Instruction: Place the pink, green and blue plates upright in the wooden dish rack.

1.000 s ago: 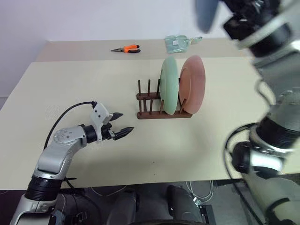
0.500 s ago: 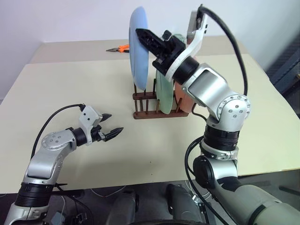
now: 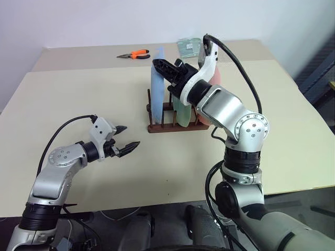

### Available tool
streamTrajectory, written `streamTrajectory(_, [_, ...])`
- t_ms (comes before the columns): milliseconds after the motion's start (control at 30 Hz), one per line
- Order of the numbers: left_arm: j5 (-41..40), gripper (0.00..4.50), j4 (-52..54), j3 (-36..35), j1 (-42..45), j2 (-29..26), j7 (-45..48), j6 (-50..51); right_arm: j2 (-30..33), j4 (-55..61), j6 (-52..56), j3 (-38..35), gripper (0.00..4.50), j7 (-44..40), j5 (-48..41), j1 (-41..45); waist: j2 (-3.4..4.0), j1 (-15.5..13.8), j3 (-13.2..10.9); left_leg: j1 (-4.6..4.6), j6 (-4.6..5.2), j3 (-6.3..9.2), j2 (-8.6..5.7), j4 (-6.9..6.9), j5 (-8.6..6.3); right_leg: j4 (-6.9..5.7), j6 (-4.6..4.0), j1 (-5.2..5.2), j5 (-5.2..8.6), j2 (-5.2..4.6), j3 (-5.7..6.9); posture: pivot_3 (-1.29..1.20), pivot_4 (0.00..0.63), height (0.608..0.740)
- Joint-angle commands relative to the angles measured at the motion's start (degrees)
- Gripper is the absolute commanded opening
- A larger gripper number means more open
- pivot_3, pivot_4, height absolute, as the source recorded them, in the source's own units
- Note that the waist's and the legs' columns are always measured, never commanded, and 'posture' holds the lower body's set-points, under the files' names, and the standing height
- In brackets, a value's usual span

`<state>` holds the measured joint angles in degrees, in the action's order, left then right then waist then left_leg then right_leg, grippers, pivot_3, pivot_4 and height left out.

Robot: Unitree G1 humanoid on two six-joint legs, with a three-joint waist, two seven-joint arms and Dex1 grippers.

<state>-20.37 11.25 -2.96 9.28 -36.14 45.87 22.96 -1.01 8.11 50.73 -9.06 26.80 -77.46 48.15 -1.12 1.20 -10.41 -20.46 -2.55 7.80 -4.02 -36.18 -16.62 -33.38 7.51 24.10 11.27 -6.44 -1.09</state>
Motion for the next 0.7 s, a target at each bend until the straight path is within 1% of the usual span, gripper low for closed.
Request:
streamTrajectory(33, [0.27,4.04,2.04,-0.13,0.23,0.11,-0.28,-1.1,3.61,2.54,-0.85,2.97,2.91,-6.05,6.24,3.36,0.0,-0.02,0.0,-0.01,0.0,-0.01,0.0,-0.01,0.0,0.01,0.0,0.0,0.0,0.0,0.0,0.0,0.15,0.74])
streamTrajectory(67, [0.25,4.04,2.18,-0.12,0.08,0.21,-0.31,-1.05,4.87,3.31,-1.04,4.08,3.46,-7.99,8.34,3.95,0.0,-0.04,0.0,-0.02,0.0,-0.03,0.0,-0.01,0.0,0.01,0.0,0.0,0.0,0.0,0.0,0.0,0.15,0.74])
streamTrajectory(100, [0.24,4.04,2.37,-0.08,-0.04,0.31,-0.38,-0.99,6.17,4.19,-1.19,5.08,3.46,-10.12,10.09,4.52,0.0,-0.04,0.0,-0.02,0.0,-0.03,0.0,-0.02,0.0,0.01,0.0,0.0,0.0,0.0,0.0,0.0,0.15,0.74])
streamTrajectory(167, [0.21,4.04,2.89,0.1,-0.34,0.59,-0.65,-0.79,11.26,8.08,-2.59,7.89,3.46,-18.19,15.35,6.46,0.0,-0.07,0.0,-0.02,0.0,-0.03,0.0,-0.02,0.0,0.01,0.0,-0.01,0.0,0.0,0.0,0.0,0.15,0.74])
streamTrajectory(233, [0.13,4.04,3.41,0.23,-0.59,0.95,-0.98,-0.51,16.56,11.49,-4.83,8.91,3.46,-25.69,19.69,7.75,-0.02,-0.14,0.01,-0.04,0.0,-0.03,-0.01,-0.02,0.0,0.05,0.02,-0.01,0.01,0.0,0.01,0.0,0.15,0.74])
streamTrajectory(367, [0.18,4.04,4.16,0.55,-1.2,1.48,-1.63,-0.25,27.66,15.52,-7.4,5.42,3.46,-36.89,23.68,6.23,-0.1,-0.38,0.04,-0.03,0.01,-0.02,0.0,-0.02,0.0,0.18,0.11,-0.12,0.06,-0.01,0.04,0.0,0.15,0.74])
streamTrajectory(400, [0.17,4.04,4.07,0.37,-1.45,1.43,-1.65,-0.33,31.42,16.35,-7.64,2.53,3.46,-40.01,23.32,4.17,-0.11,-0.42,0.04,-0.04,0.01,-0.02,-0.01,-0.03,0.0,0.24,0.14,-0.16,0.08,-0.02,0.04,0.0,0.15,0.74])
streamTrajectory(467, [0.21,4.04,4.02,-0.1,-2.06,1.24,-1.92,-0.46,38.68,16.51,-6.79,-5.31,3.46,-44.83,21.49,-1.71,-0.23,-0.73,0.11,-0.02,0.02,0.0,-0.01,-0.04,-0.01,0.3,0.13,-0.28,0.09,-0.05,0.07,0.0,0.15,0.74])
streamTrajectory(500, [0.35,4.04,3.67,-0.4,-2.35,1.01,-1.96,-0.74,43.39,16.11,-6.73,-10.07,3.46,-48.85,22.06,-6.75,-0.29,-1.03,0.13,-0.02,0.03,0.02,-0.01,-0.05,-0.02,0.33,0.12,-0.33,0.1,-0.06,0.09,0.0,0.15,0.74])
streamTrajectory(567, [0.64,4.04,2.65,-0.94,-2.79,0.53,-1.92,-1.31,49.96,15.65,-6.5,-17.62,3.46,-55.48,23.44,-17.78,-0.31,-1.97,0.13,-0.04,0.11,0.02,-0.03,-0.06,-0.06,0.44,-0.02,-0.42,0.2,-0.13,0.13,0.0,0.15,0.74])
streamTrajectory(633, [1.0,4.04,1.46,-1.37,-2.95,0.14,-1.91,-1.89,53.29,14.63,-7.77,-22.94,3.46,-60.93,26.17,-29.08,-0.29,-2.0,0.14,-0.02,0.21,-0.07,-0.05,-0.03,-0.12,0.46,0.03,-0.42,0.24,-0.2,0.12,0.0,0.15,0.74])
streamTrajectory(700, [2.0,4.04,0.33,-1.15,-2.58,0.15,-2.46,-2.36,54.41,12.68,-10.57,-25.67,3.46,-66.4,29.77,-38.95,-0.2,-1.85,0.13,0.04,0.22,-0.14,-0.03,-0.03,-0.14,0.42,0.04,-0.43,0.25,-0.21,0.09,0.0,0.15,0.74])
